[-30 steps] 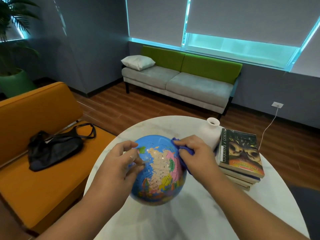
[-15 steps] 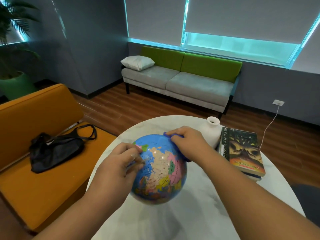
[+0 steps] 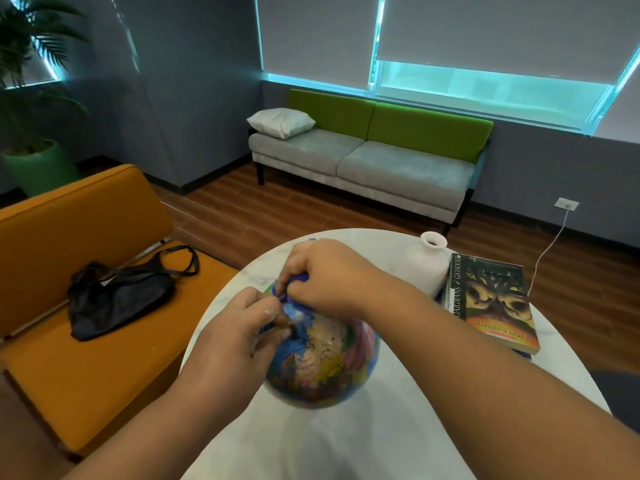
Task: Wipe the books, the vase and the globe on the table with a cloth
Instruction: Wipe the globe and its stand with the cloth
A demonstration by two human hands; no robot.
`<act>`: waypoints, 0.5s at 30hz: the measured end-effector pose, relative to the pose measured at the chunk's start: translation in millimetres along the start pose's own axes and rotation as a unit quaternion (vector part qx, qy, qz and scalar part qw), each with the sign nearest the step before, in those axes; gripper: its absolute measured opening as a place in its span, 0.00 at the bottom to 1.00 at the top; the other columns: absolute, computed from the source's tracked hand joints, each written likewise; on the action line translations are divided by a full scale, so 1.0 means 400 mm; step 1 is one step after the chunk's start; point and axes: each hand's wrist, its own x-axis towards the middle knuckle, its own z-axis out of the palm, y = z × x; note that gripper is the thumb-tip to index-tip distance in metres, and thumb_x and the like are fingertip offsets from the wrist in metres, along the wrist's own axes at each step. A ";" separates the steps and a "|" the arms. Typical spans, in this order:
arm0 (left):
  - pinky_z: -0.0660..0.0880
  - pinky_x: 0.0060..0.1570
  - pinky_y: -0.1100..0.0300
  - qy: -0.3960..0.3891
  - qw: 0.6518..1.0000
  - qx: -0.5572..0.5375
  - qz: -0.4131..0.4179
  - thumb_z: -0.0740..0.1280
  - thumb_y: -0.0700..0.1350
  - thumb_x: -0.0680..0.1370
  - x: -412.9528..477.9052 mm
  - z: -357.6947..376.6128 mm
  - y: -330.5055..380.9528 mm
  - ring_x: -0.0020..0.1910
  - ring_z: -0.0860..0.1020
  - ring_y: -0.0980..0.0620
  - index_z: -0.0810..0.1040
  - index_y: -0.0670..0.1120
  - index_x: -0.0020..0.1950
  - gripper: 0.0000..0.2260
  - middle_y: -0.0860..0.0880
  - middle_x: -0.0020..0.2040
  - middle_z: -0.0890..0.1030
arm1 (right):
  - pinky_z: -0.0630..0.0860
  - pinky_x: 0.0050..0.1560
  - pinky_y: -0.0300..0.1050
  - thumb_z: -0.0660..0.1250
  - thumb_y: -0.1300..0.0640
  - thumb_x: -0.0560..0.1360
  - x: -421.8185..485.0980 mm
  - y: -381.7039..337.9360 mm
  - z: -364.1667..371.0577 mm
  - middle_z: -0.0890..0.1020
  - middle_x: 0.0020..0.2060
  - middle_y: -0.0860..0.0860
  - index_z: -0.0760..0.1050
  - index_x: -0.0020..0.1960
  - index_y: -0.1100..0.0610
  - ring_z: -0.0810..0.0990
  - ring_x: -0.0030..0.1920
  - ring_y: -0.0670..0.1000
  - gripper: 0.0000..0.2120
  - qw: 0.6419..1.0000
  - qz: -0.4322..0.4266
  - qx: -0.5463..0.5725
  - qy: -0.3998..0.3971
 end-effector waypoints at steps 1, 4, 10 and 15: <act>0.74 0.42 0.67 0.001 1.000 -0.013 -0.002 0.70 0.41 0.75 0.000 0.000 0.000 0.51 0.74 0.60 0.72 0.63 0.38 0.17 0.62 0.48 0.71 | 0.75 0.55 0.47 0.65 0.56 0.73 0.016 0.009 0.000 0.78 0.51 0.44 0.84 0.48 0.48 0.76 0.52 0.48 0.10 1.000 0.026 0.014 -0.004; 0.79 0.47 0.61 0.001 1.000 -0.029 -0.004 0.70 0.42 0.75 -0.004 0.002 0.000 0.56 0.75 0.58 0.72 0.63 0.39 0.16 0.62 0.49 0.72 | 0.76 0.55 0.47 0.66 0.53 0.73 0.052 0.060 -0.001 0.82 0.48 0.45 0.85 0.48 0.51 0.78 0.51 0.49 0.09 0.991 0.117 0.067 0.005; 0.79 0.55 0.57 0.016 0.999 -0.032 -0.002 0.71 0.42 0.75 -0.002 0.000 0.004 0.61 0.74 0.57 0.72 0.61 0.40 0.14 0.63 0.56 0.73 | 0.66 0.36 0.46 0.68 0.51 0.70 -0.028 0.212 0.027 0.73 0.34 0.57 0.74 0.38 0.54 0.69 0.35 0.55 0.07 0.866 0.360 0.348 0.016; 0.77 0.56 0.54 0.031 0.999 -0.022 -0.010 0.70 0.42 0.75 0.005 0.004 0.002 0.59 0.75 0.57 0.76 0.54 0.42 0.08 0.63 0.61 0.76 | 0.73 0.33 0.41 0.64 0.56 0.75 -0.155 0.271 0.163 0.79 0.34 0.56 0.76 0.39 0.57 0.77 0.32 0.53 0.08 0.698 0.461 0.538 0.104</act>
